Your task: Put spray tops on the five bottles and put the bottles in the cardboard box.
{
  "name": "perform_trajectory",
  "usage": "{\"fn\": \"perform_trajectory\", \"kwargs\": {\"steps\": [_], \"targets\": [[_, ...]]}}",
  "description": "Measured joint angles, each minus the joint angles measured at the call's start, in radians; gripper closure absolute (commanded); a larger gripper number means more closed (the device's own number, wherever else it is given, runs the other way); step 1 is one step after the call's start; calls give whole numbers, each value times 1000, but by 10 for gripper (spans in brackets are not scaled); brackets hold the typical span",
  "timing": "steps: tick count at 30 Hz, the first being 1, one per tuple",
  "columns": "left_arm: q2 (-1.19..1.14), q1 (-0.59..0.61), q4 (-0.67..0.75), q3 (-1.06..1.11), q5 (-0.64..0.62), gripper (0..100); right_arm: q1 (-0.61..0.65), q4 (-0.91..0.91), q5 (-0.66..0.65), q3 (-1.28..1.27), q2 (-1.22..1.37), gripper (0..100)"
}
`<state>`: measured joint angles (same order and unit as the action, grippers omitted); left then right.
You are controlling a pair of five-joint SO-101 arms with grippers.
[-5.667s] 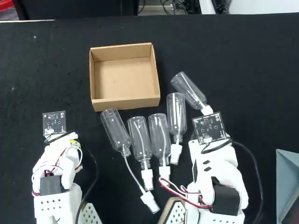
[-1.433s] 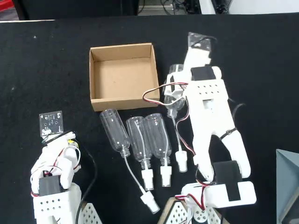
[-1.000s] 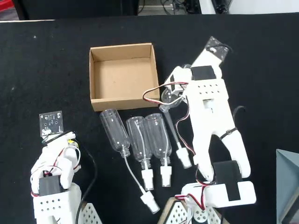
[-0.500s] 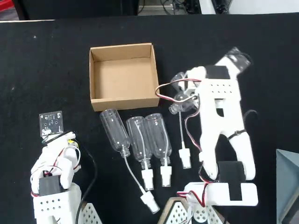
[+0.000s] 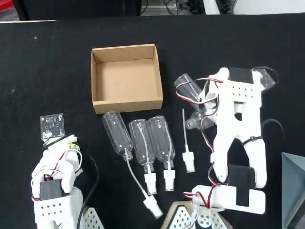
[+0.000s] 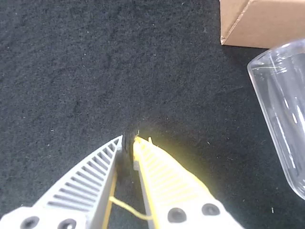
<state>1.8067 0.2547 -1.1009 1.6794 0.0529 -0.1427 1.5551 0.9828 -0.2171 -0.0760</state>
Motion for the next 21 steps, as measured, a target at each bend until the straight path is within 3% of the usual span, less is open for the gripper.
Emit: {"fn": "perform_trajectory", "kwargs": {"steps": [12,21], "targets": [[0,0,0,0,0,971,-120,0,69,-55,0,987],[0,0,0,0,0,971,-120,-49,69,-144,0,987]]}}
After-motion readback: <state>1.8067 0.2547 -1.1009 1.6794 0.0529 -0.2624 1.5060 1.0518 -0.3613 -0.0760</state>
